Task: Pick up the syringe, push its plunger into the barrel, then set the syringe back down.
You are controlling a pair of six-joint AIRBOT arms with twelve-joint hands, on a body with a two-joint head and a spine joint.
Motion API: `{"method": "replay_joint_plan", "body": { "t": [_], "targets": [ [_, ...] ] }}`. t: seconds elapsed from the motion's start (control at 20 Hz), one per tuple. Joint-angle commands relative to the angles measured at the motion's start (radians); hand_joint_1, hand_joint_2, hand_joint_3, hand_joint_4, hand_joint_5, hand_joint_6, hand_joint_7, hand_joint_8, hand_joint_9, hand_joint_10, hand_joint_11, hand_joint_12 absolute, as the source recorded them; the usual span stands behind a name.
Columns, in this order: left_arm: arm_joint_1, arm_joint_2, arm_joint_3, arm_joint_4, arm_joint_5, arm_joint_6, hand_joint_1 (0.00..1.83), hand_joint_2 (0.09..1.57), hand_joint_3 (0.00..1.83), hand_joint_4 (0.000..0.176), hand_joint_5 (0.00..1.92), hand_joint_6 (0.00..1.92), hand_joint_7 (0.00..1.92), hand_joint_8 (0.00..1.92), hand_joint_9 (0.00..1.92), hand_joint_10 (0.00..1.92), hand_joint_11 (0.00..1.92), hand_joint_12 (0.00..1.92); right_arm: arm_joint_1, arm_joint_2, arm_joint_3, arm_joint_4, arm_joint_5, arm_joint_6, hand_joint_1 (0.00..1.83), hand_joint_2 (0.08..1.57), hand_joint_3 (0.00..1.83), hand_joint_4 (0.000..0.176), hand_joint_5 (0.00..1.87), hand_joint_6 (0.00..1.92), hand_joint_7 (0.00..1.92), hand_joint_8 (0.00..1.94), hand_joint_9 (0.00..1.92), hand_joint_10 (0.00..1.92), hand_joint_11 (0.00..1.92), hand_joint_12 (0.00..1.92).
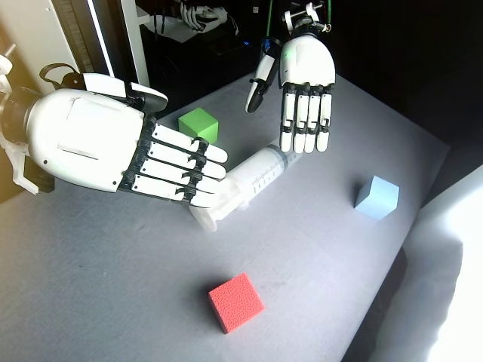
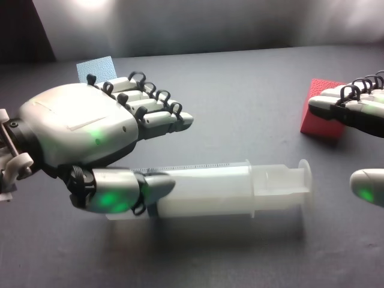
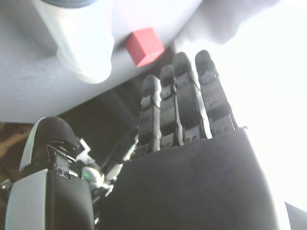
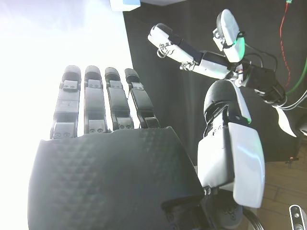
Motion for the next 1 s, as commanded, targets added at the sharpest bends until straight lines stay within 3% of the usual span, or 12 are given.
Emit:
{"method": "replay_joint_plan", "body": {
  "t": [0.0,0.1,0.25,0.35,0.45,0.5,0.6,0.7,0.9,0.95],
  "targets": [
    [-0.013,0.005,0.002,0.002,-0.106,-0.001,0.00,1.39,0.02,0.000,0.20,0.01,0.19,0.01,0.17,0.01,0.00,0.38,0.009,0.011,0.000,0.010,0.110,0.006,0.00,1.32,0.01,0.000,0.02,0.01,0.02,0.01,0.01,0.00,0.02,0.06],
    [-0.013,0.004,0.000,-0.007,-0.097,-0.001,0.00,1.40,0.01,0.000,0.22,0.01,0.22,0.01,0.20,0.01,0.00,0.48,0.010,0.011,0.000,0.010,0.110,0.009,0.00,1.32,0.00,0.000,0.05,0.00,0.05,0.00,0.04,0.01,0.00,0.24],
    [-0.013,0.004,0.000,-0.028,-0.089,0.001,0.00,1.39,0.00,0.000,0.26,0.01,0.24,0.01,0.20,0.01,0.00,0.46,0.011,0.011,0.000,0.008,0.110,0.014,0.00,1.35,0.01,0.000,0.06,0.00,0.05,0.00,0.05,0.00,0.00,0.28],
    [-0.013,-0.002,-0.001,-0.048,-0.089,0.007,0.00,1.39,0.00,0.000,0.21,0.00,0.21,0.00,0.17,0.01,0.00,0.37,0.011,0.011,0.000,0.004,0.110,0.014,0.00,1.37,0.01,0.000,0.02,0.00,0.00,0.00,0.00,0.00,0.00,0.14],
    [-0.013,-0.011,0.000,-0.069,-0.089,0.021,0.01,1.34,0.00,0.000,0.17,0.00,0.18,0.00,0.15,0.00,0.00,0.36,0.011,0.011,0.000,-0.003,0.101,0.014,0.00,1.36,0.00,0.000,0.08,0.00,0.06,0.00,0.06,0.01,0.00,0.31],
    [-0.011,-0.016,0.000,-0.078,-0.089,0.025,0.10,1.30,0.00,0.000,0.16,0.00,0.18,0.00,0.15,0.00,0.00,0.38,0.013,0.011,0.000,-0.003,0.101,0.014,0.00,1.37,0.00,0.000,0.08,0.00,0.06,0.00,0.05,0.00,0.00,0.28],
    [-0.002,-0.033,0.003,-0.095,-0.089,0.025,0.55,1.12,0.00,0.000,0.11,0.00,0.12,0.00,0.11,0.00,0.00,0.35,0.015,0.011,-0.001,-0.004,0.101,0.015,0.00,1.37,0.00,0.000,0.07,0.00,0.05,0.00,0.04,0.00,0.00,0.23],
    [0.009,-0.065,0.007,-0.134,-0.097,0.046,0.78,1.05,0.00,0.000,0.04,0.00,0.07,0.00,0.04,0.00,0.00,0.25,0.015,0.011,-0.002,-0.004,0.101,0.015,0.00,1.37,0.00,0.000,0.08,0.01,0.07,0.01,0.06,0.01,0.00,0.28],
    [0.046,-0.124,0.012,-0.256,-0.168,0.131,0.93,1.02,0.00,0.000,0.00,0.00,0.00,0.00,0.00,0.00,0.00,0.11,0.017,0.011,-0.001,-0.018,0.099,0.015,0.00,1.37,0.00,0.000,0.08,0.00,0.07,0.00,0.06,0.00,0.00,0.28],
    [0.057,-0.136,0.010,-0.291,-0.194,0.156,0.89,1.01,0.00,0.000,0.00,0.00,0.00,0.00,0.00,0.00,0.00,0.14,0.016,0.011,-0.001,-0.018,0.095,0.017,0.00,1.37,0.00,0.000,0.12,0.00,0.11,0.00,0.11,0.01,0.00,0.41]
  ]
}}
